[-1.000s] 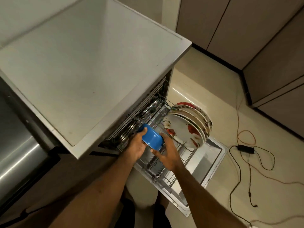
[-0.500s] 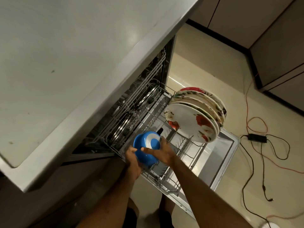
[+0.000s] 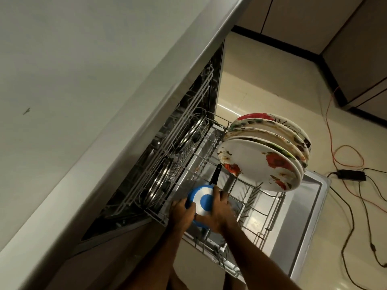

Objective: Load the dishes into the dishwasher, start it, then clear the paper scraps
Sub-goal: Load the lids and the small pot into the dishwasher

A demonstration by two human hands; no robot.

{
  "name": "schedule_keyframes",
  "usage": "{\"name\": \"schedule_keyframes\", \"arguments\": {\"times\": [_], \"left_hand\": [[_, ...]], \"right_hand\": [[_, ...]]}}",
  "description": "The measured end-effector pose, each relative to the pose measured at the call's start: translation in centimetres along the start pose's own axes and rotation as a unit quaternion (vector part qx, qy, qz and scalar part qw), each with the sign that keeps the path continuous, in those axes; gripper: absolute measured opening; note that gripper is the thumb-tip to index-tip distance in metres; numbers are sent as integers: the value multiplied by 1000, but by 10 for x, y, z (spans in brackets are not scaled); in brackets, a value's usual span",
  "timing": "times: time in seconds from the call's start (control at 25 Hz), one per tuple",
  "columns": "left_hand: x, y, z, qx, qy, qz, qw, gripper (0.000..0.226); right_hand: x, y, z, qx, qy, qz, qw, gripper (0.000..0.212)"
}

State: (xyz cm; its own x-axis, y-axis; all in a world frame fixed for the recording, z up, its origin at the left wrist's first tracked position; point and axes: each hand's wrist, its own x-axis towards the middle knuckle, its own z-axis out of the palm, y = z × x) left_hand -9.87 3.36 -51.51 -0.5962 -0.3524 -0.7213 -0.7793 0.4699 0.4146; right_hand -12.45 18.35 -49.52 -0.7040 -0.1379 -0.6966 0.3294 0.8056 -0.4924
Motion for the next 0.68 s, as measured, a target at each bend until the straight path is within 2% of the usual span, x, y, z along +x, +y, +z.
{"name": "schedule_keyframes", "arguments": {"times": [0.12, 0.32, 0.68], "left_hand": [[16, -4, 2, -11, -9, -19, 1000, 36], [31, -4, 9, 2, -26, -6, 1000, 38], [27, -9, 25, 69, -27, 24, 997, 56]], "right_hand": [[12, 0, 15, -39, 25, -35, 998, 142], [25, 6, 31, -39, 53, -30, 997, 138], [28, 14, 36, -106, 21, -15, 994, 132]]}}
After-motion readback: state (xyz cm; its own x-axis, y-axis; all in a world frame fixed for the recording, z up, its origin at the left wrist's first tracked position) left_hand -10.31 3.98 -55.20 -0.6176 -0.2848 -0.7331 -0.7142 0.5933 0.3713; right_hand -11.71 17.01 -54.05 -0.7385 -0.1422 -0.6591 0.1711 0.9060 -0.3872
